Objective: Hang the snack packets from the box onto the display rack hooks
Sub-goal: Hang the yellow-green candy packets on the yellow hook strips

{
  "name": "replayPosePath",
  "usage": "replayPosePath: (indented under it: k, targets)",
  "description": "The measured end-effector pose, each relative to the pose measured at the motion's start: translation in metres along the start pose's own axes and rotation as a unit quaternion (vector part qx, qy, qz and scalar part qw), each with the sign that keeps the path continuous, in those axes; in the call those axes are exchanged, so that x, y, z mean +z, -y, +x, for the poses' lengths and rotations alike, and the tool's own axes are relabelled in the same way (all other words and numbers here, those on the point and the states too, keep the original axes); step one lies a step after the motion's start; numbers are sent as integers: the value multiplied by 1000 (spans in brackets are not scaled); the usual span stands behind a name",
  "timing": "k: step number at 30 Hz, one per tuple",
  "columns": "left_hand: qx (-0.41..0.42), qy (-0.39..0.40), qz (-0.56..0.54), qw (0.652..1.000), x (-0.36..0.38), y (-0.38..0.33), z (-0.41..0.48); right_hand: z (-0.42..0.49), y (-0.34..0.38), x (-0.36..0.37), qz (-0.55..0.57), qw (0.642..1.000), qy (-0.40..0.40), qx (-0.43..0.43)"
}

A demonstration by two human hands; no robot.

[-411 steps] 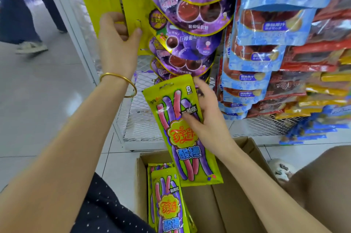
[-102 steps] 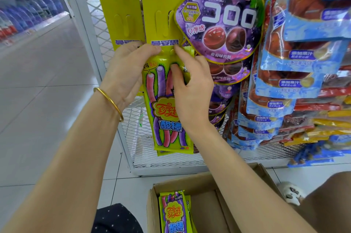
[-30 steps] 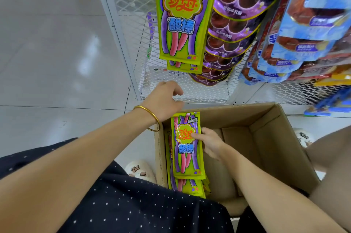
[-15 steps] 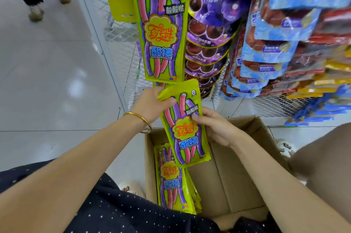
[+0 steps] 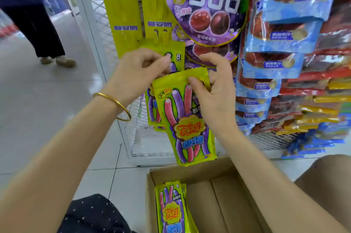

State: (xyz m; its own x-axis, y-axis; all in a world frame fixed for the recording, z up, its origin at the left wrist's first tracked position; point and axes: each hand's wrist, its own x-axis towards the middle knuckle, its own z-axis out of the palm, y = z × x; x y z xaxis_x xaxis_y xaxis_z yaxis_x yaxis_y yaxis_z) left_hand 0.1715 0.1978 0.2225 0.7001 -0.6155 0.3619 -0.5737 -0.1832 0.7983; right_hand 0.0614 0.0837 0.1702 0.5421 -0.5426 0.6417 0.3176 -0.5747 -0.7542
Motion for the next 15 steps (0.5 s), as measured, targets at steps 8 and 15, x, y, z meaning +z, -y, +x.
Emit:
replayPosePath:
  k: [8, 15]
  targets:
    - [102, -214, 3, 971, -36, -35, 79, 74, 39, 18, -53, 992, -13, -111]
    - [82, -153, 7, 985, -37, -38, 97, 100, 34, 34, -30, 997, 11, -72]
